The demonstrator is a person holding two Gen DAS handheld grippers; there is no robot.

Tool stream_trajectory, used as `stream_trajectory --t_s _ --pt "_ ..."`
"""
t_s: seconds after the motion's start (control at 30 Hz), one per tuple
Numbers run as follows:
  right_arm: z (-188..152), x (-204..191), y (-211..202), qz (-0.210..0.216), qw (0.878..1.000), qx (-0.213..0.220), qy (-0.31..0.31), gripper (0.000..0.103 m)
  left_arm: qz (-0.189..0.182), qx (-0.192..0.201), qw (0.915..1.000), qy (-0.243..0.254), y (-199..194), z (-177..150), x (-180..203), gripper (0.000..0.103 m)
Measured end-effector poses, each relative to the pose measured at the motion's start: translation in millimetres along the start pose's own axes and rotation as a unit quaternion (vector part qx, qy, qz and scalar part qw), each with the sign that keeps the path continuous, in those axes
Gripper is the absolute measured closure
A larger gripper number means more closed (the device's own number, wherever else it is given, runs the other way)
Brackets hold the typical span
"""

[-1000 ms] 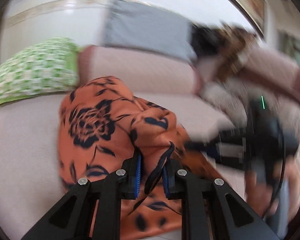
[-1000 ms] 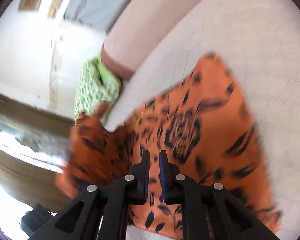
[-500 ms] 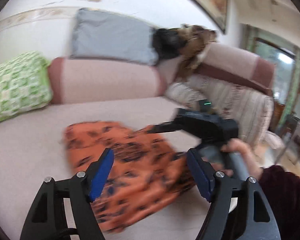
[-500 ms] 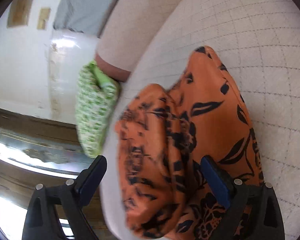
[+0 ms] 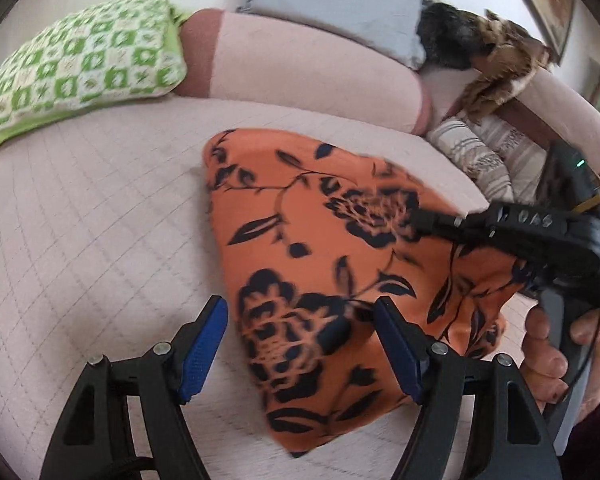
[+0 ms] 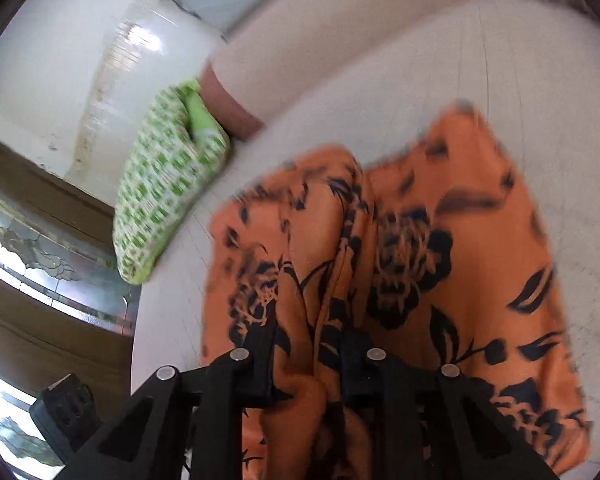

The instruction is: Fold small clothes

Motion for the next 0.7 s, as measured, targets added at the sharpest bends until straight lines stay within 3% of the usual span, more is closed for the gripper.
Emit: stream_trajectory --t_s 0.13,0.23,0.3,0.33,0.37,0.43,0.53,0.6,0.63,0.67,0.7 --pt "22 -16 -49 -0.002 0.994 0.089 -0.058 0.081 -0.035 0.020 0.9992 0.002 -1 6 35 0.027" --pt "33 -11 -84 -0.033 0.984 0.147 -0.099 0.081 -0.043 0.019 0.9983 0.034 7 3 60 0.027" --pt "29 14 -86 -0.061 0.986 0.127 -0.090 0.080 -0.025 0.007 0.9972 0.069 20 -6 68 0.027" --pt "22 34 -74 -0.074 0.991 0.086 -0.068 0.077 -0.011 0.001 0.9956 0.093 27 -11 70 0.027" --pt "12 61 -60 -0.090 0.995 0.037 -0.022 0.075 0.000 -0.002 0.9933 0.115 33 -14 71 0.027" --pt "6 90 -48 -0.082 0.994 0.001 0.077 0.070 0.021 0.000 0.9887 0.148 36 -16 73 0.026" --pt "37 83 -68 -0.070 0.993 0.064 0.073 0.069 0.017 0.003 0.9909 0.133 31 -10 70 0.026" --pt "69 69 -91 -0.079 0.985 0.150 0.037 0.048 0.017 0.005 0.9932 0.115 27 -4 63 0.026" --pt "76 68 -100 -0.076 0.981 0.173 0.031 0.033 0.024 0.006 0.9939 0.107 26 -3 57 0.026" --pt "85 58 -104 -0.065 0.978 0.195 0.020 0.033 0.030 0.006 0.9946 0.099 25 -2 51 0.026" --pt "89 50 -97 -0.055 0.982 0.180 0.006 0.033 0.033 0.006 0.9954 0.090 26 0 45 0.026"
Point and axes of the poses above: each gripper's, at about its wrist camera, not at the fingertips, and y roughly the way its jaws point, x to its right, z to its top, the point moved 9 cm from there along y, roughly the way its jaws point, and after that the axes turned 12 degrees about x, right-handed, at the moved point
